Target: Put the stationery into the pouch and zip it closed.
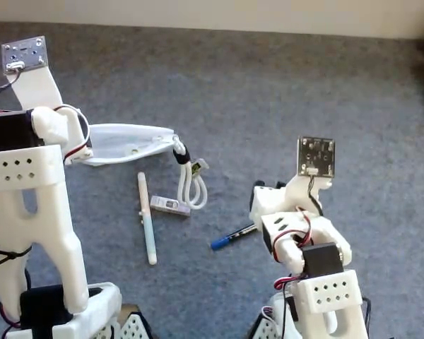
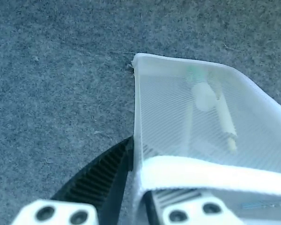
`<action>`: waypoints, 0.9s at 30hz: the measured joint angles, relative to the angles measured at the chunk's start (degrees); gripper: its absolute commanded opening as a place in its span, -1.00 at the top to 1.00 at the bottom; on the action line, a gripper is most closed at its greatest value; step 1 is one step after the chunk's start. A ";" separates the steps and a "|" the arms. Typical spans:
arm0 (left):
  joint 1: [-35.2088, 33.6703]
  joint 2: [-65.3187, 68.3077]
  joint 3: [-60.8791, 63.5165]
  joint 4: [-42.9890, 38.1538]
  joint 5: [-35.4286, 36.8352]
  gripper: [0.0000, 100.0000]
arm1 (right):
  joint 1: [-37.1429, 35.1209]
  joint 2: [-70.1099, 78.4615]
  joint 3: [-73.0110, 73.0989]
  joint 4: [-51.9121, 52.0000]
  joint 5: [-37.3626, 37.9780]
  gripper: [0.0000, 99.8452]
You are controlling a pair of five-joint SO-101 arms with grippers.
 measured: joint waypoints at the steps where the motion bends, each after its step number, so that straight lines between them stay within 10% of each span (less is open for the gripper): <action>1: 0.00 0.00 0.00 0.00 0.00 0.99 | 0.00 0.00 0.26 0.00 0.00 0.73; 27: 0.00 0.00 0.00 0.00 0.00 0.99 | 6.24 42.81 -13.01 4.66 -14.15 0.73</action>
